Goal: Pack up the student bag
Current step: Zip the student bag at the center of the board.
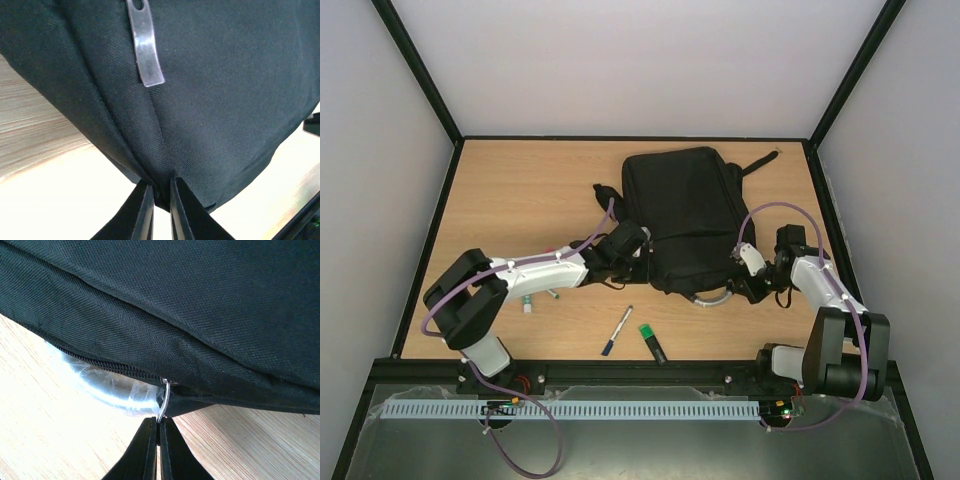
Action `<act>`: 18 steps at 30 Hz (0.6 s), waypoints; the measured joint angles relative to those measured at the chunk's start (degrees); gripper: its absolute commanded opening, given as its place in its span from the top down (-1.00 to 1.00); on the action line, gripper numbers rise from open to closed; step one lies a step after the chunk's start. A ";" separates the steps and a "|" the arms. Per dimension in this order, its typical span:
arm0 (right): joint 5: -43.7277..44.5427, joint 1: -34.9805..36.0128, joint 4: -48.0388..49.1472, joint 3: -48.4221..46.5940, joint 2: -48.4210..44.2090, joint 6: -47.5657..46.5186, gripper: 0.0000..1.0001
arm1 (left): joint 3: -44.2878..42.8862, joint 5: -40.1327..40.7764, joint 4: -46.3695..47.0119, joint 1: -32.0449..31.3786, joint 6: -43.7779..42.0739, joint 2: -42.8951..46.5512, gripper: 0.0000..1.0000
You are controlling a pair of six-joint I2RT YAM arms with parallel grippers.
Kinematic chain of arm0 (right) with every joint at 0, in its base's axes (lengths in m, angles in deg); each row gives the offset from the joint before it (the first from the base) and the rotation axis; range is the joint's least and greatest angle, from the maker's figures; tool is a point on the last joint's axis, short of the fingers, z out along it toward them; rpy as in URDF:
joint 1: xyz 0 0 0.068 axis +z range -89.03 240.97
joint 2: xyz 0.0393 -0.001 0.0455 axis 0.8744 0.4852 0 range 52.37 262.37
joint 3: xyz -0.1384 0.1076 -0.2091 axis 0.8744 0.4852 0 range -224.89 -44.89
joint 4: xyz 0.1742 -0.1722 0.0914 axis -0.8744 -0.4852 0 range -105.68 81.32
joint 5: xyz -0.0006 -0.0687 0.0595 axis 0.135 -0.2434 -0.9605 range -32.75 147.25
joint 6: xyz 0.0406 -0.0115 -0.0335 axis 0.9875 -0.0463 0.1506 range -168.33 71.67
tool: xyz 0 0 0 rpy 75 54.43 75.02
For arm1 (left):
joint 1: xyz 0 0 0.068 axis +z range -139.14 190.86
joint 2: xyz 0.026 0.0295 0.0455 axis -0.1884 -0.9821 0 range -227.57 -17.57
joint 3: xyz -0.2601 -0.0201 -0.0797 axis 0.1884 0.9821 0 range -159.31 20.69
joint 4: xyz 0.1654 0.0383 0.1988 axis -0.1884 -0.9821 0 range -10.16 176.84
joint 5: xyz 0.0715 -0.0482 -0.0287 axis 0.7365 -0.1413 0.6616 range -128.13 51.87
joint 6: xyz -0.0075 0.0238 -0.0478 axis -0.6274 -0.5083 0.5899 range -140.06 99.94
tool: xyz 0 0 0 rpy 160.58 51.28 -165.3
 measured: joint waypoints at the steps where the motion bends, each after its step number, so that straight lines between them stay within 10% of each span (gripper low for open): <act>1: 0.02 0.00 0.00 0.00 0.09 0.00 0.98 | -0.17 -0.09 0.07 0.02 -0.20 -0.02 0.95; 18: -0.15 -5.31 -0.79 -5.60 4.33 -0.07 0.98 | 2.08 2.80 -1.86 6.69 -3.45 8.02 0.95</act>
